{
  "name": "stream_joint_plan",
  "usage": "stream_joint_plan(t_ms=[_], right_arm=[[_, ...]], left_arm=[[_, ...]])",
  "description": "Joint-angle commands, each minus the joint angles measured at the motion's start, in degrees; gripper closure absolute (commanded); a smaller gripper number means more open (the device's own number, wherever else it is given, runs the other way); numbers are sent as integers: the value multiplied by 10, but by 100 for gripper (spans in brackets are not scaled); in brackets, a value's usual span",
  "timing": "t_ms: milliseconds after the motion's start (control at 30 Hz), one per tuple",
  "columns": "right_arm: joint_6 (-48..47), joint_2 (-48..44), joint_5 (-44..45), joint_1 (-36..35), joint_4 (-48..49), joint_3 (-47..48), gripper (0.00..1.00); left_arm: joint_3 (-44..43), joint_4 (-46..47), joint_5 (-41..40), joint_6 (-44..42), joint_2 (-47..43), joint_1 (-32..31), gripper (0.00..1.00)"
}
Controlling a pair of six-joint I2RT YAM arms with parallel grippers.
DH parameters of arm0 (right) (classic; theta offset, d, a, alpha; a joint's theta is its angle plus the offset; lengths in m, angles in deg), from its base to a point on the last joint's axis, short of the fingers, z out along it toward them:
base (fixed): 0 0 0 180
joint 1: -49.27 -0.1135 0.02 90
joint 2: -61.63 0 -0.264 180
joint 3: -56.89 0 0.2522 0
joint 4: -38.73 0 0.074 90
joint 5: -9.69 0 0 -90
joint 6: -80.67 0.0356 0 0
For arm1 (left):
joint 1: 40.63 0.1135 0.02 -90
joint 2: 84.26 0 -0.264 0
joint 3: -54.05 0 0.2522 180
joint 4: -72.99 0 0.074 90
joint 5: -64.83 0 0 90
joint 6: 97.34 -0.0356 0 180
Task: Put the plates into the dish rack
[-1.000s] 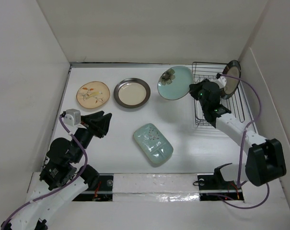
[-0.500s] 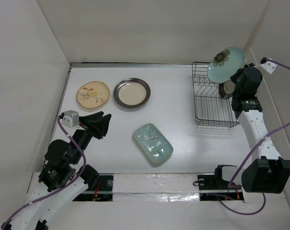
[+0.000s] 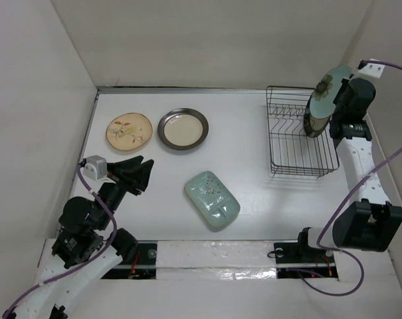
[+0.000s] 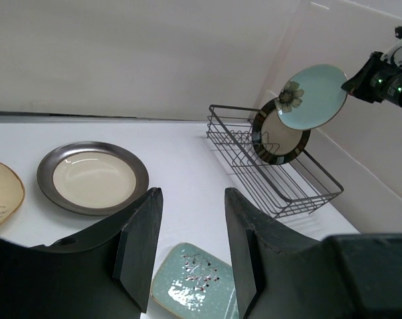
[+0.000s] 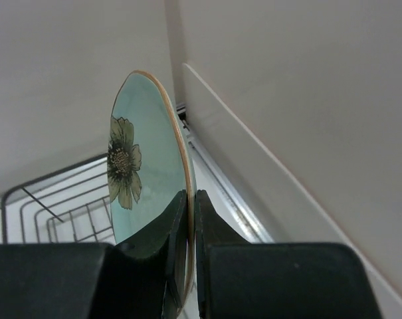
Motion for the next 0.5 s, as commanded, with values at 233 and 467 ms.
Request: stream_joint_plan(t_ms=[233,467], right_arm=[[-268,71,27,-78,88,116,100],[-344,133,56,-115,101,125,100]], left_arm=[[-1,26,12,-2,1,-3,61],[0,26,9,-3,6,-3,61]])
